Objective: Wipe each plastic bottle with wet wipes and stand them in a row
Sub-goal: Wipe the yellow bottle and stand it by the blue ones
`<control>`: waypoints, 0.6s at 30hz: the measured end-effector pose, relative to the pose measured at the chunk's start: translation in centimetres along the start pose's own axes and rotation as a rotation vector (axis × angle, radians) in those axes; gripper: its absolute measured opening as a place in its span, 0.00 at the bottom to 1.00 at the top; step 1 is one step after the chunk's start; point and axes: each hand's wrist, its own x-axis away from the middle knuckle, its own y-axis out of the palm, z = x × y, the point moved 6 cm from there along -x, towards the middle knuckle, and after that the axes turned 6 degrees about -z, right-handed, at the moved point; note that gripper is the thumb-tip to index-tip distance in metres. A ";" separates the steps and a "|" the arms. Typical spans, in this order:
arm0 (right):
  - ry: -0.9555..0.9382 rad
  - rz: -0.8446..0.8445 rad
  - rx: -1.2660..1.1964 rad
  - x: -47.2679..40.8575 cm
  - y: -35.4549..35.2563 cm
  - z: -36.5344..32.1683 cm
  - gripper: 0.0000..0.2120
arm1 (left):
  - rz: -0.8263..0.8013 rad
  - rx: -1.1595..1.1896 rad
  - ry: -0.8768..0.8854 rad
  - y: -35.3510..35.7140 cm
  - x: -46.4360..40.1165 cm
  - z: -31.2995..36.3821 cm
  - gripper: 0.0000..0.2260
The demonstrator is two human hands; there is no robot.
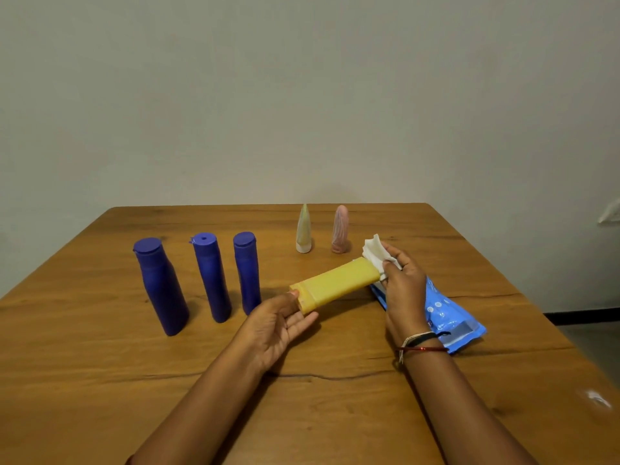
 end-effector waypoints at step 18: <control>-0.615 -0.028 0.629 2.4 1.0 -2.7 0.26 | -0.101 0.066 0.126 1.0 -0.4 0.1 0.10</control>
